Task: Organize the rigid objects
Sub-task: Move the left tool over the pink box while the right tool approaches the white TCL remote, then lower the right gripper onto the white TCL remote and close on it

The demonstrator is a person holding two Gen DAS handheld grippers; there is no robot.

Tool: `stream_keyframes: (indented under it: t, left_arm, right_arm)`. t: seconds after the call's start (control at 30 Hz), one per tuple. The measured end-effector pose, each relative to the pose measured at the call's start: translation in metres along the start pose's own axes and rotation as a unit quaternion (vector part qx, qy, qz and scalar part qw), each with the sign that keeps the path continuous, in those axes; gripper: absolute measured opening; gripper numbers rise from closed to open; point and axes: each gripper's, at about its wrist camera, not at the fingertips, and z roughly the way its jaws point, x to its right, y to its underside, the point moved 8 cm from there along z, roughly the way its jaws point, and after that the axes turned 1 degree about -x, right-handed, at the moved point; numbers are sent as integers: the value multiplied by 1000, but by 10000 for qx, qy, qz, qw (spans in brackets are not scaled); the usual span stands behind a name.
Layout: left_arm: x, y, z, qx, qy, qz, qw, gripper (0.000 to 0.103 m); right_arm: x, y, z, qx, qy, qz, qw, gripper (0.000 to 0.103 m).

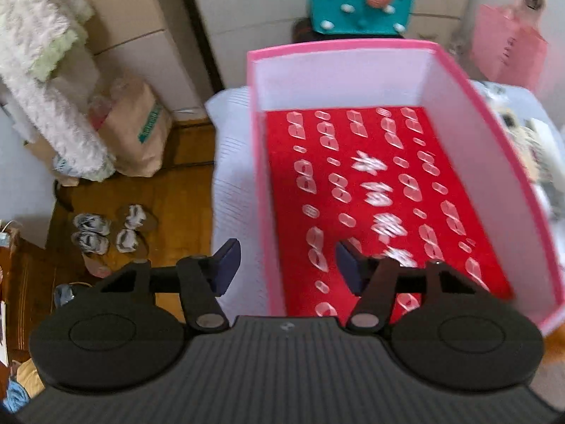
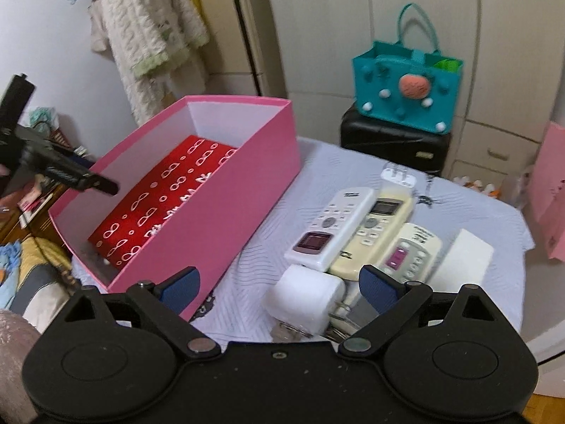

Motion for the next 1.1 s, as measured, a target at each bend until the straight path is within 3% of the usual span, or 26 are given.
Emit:
stream_keyframes:
  t: [0.13,0.2,0.33,0.53,0.67,0.77,0.93,1.1]
  left_arm:
    - [-13,-2,20,-154,-13,-90,9998,22]
    - [-14,-2,24,-202,45,-83,9998,20]
    - [-10,-2,27,-334,223,25,9992,5]
    - [-6,-3,27,-314,187,145,9992,4]
    - [-6,-3,26,-219,204,246,9992,4]
    - [-10,-4,28,-136,287,161,9994,4]
    - [-19,-4,30,-51,467,-137,9988,4]
    - [-19,-3,30,-15,473,-125,9988,4]
  right_arm:
    - [3,-14,11,-64,26,-13,10000,95]
    - [5,-14,13,-92,6,106,9999,92]
    - [4,-14,16,-166,139,91,9997,89]
    - [9,-20,23,-274,359,118,9989,75]
    - [19,-25,33,-412,227,634,9969,56]
    - [27,-26,44,-498,149,998,9937,55]
    - [44,-24,75,-642,456,1262,9889,55]
    - [50,-22,92,-662,763,1186,9878,53]
